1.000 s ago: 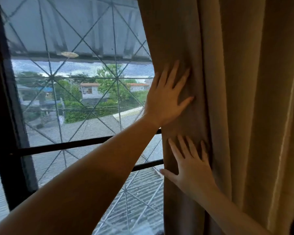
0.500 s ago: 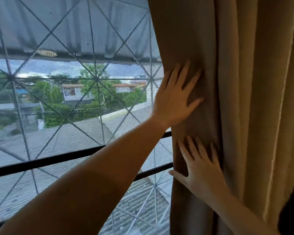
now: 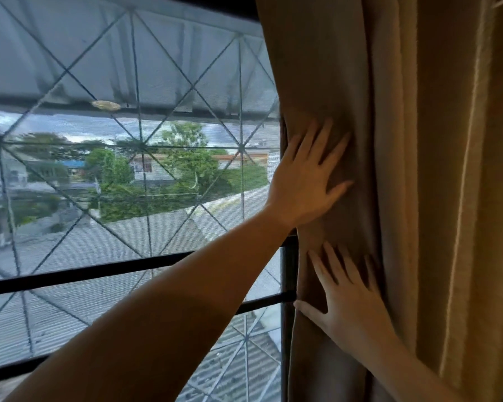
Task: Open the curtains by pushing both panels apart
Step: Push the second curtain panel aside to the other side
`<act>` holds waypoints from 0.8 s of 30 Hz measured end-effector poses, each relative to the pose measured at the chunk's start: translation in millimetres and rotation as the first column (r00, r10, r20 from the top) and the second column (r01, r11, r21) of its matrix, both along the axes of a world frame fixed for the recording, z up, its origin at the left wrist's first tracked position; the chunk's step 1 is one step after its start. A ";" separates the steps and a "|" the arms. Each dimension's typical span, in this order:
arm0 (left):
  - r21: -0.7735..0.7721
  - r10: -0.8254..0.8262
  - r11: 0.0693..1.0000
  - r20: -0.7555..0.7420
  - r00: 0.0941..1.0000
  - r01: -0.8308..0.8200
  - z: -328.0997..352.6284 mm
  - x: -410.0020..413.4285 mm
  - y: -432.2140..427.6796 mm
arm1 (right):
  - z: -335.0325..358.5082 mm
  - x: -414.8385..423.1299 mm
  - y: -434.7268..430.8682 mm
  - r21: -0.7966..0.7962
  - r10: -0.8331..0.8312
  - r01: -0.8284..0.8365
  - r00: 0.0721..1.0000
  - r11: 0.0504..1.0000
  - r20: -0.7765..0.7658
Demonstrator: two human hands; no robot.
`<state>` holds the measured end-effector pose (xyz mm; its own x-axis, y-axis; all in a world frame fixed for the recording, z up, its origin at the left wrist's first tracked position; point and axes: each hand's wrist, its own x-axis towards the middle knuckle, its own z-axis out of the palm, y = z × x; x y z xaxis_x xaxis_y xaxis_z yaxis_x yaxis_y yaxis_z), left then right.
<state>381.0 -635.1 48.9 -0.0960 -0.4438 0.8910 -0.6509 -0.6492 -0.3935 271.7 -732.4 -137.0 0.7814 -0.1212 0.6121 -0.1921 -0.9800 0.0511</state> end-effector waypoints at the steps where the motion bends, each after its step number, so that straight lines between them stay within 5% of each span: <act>1: 0.000 0.005 1.000 0.003 1.000 -0.005 0.3 -0.2 -6.6 | 0.4 -0.3 -7.8 0.004 0.012 -0.012 1.000 1.000 0.002; 24: -0.021 0.008 1.000 -0.088 0.996 -0.010 -0.9 7.8 -151.3 | 3.0 10.7 -161.3 -0.001 0.071 -0.071 0.998 0.998 -0.002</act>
